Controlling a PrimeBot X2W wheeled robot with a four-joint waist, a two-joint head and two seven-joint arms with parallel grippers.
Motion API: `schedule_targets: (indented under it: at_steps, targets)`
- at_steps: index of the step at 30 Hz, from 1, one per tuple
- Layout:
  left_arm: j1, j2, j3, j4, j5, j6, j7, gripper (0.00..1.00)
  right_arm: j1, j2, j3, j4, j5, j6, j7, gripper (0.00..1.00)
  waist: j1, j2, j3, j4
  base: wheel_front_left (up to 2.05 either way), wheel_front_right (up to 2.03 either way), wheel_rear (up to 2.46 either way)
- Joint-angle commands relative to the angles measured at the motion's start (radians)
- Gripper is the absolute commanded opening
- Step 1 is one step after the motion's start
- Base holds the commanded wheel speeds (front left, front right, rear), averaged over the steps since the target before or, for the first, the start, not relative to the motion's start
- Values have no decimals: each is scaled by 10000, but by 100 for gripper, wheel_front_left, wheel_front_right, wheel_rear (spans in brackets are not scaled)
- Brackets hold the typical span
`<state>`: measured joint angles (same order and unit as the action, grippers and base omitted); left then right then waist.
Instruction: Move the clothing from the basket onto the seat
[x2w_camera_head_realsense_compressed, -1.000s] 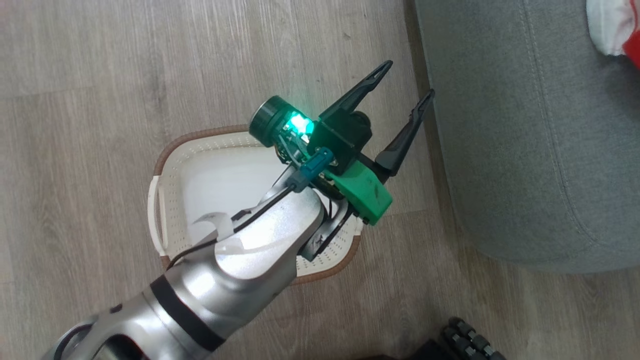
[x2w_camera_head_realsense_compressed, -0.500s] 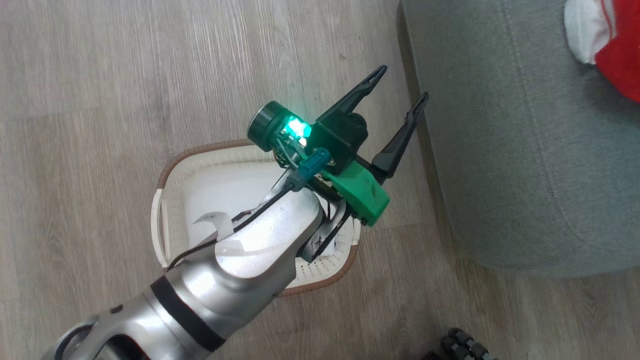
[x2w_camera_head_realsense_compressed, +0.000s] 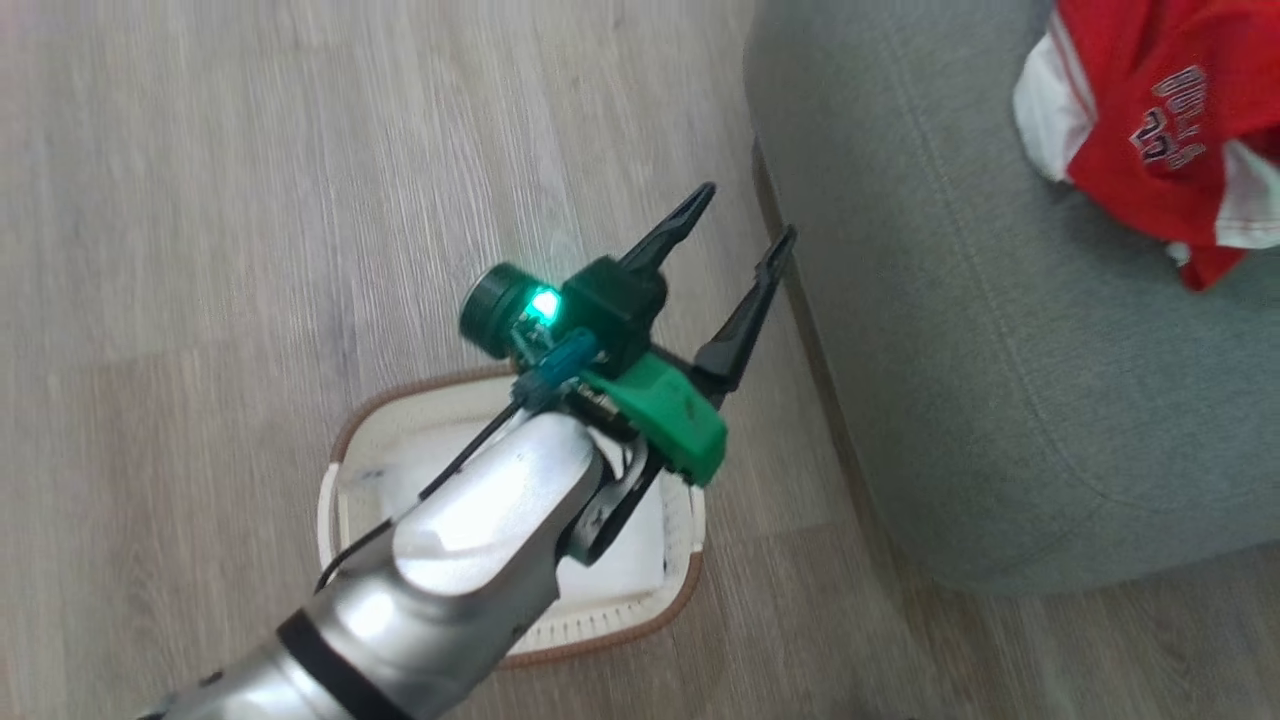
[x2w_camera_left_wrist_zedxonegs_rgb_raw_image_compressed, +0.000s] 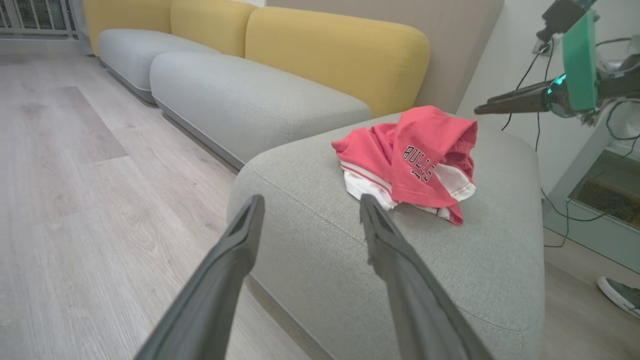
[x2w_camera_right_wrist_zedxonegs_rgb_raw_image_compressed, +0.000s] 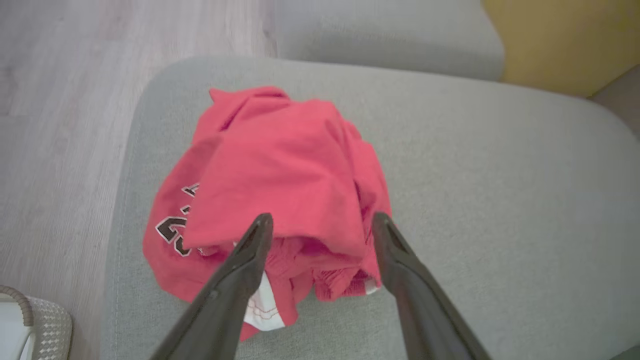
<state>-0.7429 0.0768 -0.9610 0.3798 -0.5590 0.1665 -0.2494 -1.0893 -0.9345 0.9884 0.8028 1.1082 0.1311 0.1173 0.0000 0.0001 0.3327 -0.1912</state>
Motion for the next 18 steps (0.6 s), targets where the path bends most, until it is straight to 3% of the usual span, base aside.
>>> schedule_targets:
  at_steps: [1, 5, 10, 18]
  targets:
    - [-17, 202, 420, -429, -41, -22, -121, 100, -175, -561, 165, -197, -79, -4, -167, 100, 0, -1, -531, -131, 0, 0, 0]
    - [537, 437, 747, -784, -47, -51, -122, 100, -522, -562, 646, -721, -101, -4, -825, 100, 0, -1, -1104, -137, 0, 0, 0]
    - [1061, 586, 1107, -1136, -18, -31, -123, 100, -674, -524, 641, -1080, 83, -4, -2109, 100, 0, -1, -1617, -18, 0, 0, 0]
    - [1926, 1022, 1831, -1735, 16, 100, -123, 100, -395, -317, 849, -1209, -333, -4, -3290, 100, 0, -1, -2342, 356, 0, 0, 0]
